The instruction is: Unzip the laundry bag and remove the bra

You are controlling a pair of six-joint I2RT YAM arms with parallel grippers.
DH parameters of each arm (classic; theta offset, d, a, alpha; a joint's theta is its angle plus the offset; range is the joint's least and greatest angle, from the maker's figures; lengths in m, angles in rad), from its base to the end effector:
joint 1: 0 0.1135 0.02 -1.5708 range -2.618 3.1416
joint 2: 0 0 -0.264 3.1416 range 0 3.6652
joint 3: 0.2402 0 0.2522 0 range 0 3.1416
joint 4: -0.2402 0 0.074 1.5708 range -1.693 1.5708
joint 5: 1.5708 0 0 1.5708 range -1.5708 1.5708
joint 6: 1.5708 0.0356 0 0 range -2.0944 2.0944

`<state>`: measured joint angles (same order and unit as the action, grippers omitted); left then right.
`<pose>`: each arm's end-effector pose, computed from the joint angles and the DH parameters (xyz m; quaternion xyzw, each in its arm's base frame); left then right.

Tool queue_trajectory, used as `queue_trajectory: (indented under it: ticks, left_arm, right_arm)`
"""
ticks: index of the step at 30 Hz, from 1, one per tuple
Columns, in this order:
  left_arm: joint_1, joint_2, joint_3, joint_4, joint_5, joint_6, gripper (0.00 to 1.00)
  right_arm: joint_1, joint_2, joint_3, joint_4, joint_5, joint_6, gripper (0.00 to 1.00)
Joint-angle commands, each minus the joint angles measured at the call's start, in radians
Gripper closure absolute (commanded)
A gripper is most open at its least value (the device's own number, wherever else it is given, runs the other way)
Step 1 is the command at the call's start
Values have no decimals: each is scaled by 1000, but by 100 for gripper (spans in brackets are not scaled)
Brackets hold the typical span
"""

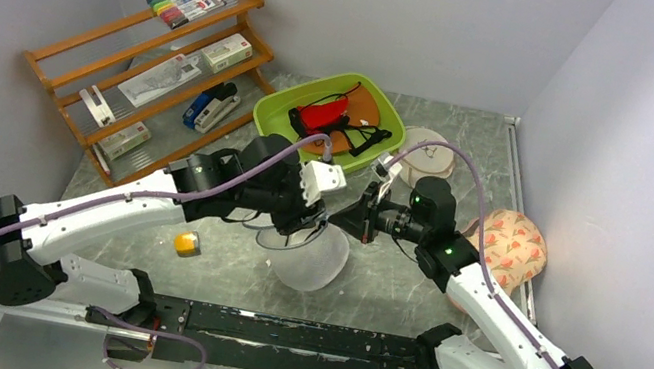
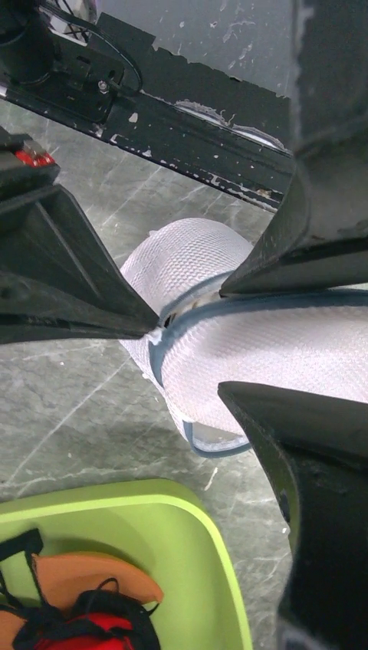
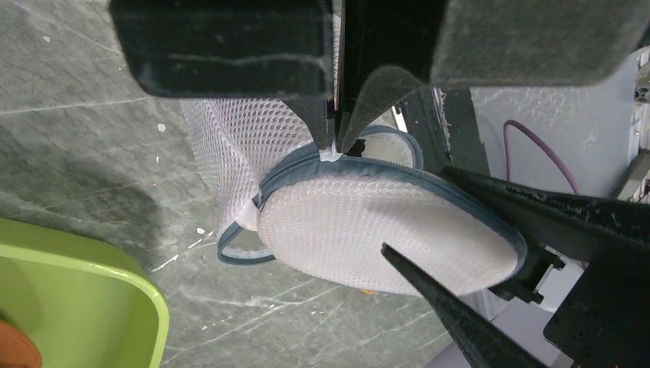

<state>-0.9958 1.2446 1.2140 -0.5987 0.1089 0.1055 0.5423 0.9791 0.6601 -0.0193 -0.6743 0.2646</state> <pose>0.1439 -0.2291 0.3517 0.4867 0.7454 -0.2388 0.3879 0.1771 0.1327 0.2790 -0.2959 0.7362 0.4624 0.3957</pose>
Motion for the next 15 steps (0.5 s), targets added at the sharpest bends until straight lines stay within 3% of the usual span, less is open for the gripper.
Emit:
queue_trajectory:
  ticks: [1, 6, 10, 15]
  left_arm:
    - [-40, 25, 57, -13, -40, 15, 48]
    - [-59, 16, 60, -29, -74, 34, 69]
    - [-70, 10, 79, -76, -60, 33, 92]
    - [-96, -28, 92, -133, -18, 35, 93]
  right_arm:
    - [1, -33, -4, 23, -13, 16, 100]
    - [2, -40, -11, 27, 27, 23, 100]
    - [2, -13, 20, -5, 28, 7, 100]
    - [1, 7, -4, 9, 178, 50, 100]
